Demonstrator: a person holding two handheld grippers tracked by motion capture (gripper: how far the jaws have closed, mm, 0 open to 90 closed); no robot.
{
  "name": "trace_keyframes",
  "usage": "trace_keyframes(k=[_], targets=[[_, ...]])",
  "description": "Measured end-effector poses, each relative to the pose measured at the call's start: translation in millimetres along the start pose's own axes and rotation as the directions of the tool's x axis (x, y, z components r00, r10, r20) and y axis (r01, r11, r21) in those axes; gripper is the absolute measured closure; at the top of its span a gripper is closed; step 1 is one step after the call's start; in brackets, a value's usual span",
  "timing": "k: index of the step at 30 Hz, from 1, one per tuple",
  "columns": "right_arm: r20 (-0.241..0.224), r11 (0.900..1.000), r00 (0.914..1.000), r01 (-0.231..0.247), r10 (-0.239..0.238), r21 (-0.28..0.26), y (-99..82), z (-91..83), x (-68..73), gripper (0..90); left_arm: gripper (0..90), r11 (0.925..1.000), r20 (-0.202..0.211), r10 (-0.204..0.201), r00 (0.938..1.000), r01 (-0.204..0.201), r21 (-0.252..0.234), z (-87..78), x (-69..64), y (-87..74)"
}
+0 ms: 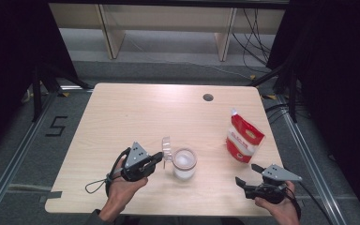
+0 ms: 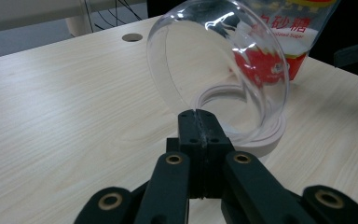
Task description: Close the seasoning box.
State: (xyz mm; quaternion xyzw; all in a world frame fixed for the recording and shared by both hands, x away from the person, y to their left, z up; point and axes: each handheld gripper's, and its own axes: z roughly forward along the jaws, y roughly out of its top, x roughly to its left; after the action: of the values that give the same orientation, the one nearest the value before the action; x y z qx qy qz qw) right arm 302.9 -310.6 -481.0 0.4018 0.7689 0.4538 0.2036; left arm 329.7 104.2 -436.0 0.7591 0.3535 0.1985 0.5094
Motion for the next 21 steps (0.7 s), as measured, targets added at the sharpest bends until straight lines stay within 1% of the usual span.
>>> trace_keyframes(k=[2,3,4,5,6,7,9,12,13,14,15,16,17,18,20,21], targets=[[0.004,1.0000,1.0000,0.009,-0.009,-0.004,0.1,0.2,-0.5,17.1,89.4,1.0000,0.001,-0.001,1.0000,0.001,-0.002,0.1,-0.7,0.2],[0.001,0.9999,0.9999,-0.015,0.015,0.004,0.0,-0.1,1.4,17.2,89.3,1.0000,0.002,0.000,1.0000,0.000,-0.003,0.3,-1.3,0.4],[0.001,0.9999,0.9999,-0.015,0.015,0.004,0.0,-0.1,1.4,17.2,89.3,1.0000,0.008,-0.003,1.0000,0.003,-0.004,0.7,-1.9,0.6],[0.009,0.9999,0.9998,-0.016,0.016,-0.004,-0.5,1.1,1.7,17.3,89.3,1.0000,0.007,0.006,1.0000,-0.006,-0.001,0.7,-2.2,1.2],[0.008,0.9997,0.9996,-0.026,0.026,0.006,0.0,0.4,2.3,17.3,89.4,1.0000,0.001,0.007,1.0000,-0.007,0.004,0.5,-2.9,1.8],[0.000,0.9997,0.9997,-0.025,0.025,0.007,-0.1,-0.2,2.2,17.3,89.3,1.0000,0.002,0.004,1.0000,-0.004,0.001,1.0,-3.3,1.8],[-0.002,0.9995,0.9996,-0.029,0.029,0.007,-0.1,-0.2,2.6,17.3,89.3,1.0000,0.006,0.010,0.9999,-0.010,-0.001,1.7,-3.9,2.1],[-0.002,0.9995,0.9995,-0.030,0.030,0.007,-0.1,-0.2,2.7,17.3,89.3,0.9999,0.010,0.016,0.9998,-0.016,0.000,2.7,-5.1,2.2],[0.008,0.9997,0.9997,-0.025,0.025,0.006,0.0,0.5,2.4,17.4,89.3,0.9999,0.010,0.014,0.9999,-0.014,0.001,3.0,-5.6,2.2],[0.008,0.9997,0.9997,-0.025,0.025,0.007,0.1,0.4,2.4,17.4,89.3,0.9999,0.019,0.016,0.9997,-0.016,-0.007,4.1,-5.7,2.2],[0.011,1.0000,0.9999,-0.002,0.002,0.002,0.2,0.5,0.5,17.3,89.3,0.9998,0.018,0.017,0.9997,-0.017,-0.005,4.3,-6.5,2.5],[0.007,0.9997,0.9997,-0.024,0.024,0.006,0.0,0.4,2.2,17.3,89.3,0.9998,0.018,0.017,0.9997,-0.017,-0.005,4.3,-6.5,2.5],[0.005,0.9999,0.9999,-0.016,0.016,0.003,-0.2,0.5,1.6,17.4,89.2,0.9998,0.016,0.019,0.9997,-0.019,0.001,4.1,-6.8,2.9],[0.005,0.9997,0.9997,-0.022,0.022,0.005,-0.1,0.5,2.2,17.4,89.2,0.9998,0.017,0.020,0.9997,-0.020,-0.002,4.7,-7.3,3.0],[0.006,0.9999,0.9998,-0.016,0.016,0.002,-0.1,0.5,1.7,17.4,89.0,0.9998,0.021,0.018,0.9996,-0.018,-0.004,5.5,-8.1,3.2],[0.005,0.9997,0.9997,-0.023,0.023,0.005,-0.1,0.5,2.1,17.4,88.7,0.9999,0.023,0.016,0.9996,-0.016,-0.005,5.6,-8.4,3.3]])
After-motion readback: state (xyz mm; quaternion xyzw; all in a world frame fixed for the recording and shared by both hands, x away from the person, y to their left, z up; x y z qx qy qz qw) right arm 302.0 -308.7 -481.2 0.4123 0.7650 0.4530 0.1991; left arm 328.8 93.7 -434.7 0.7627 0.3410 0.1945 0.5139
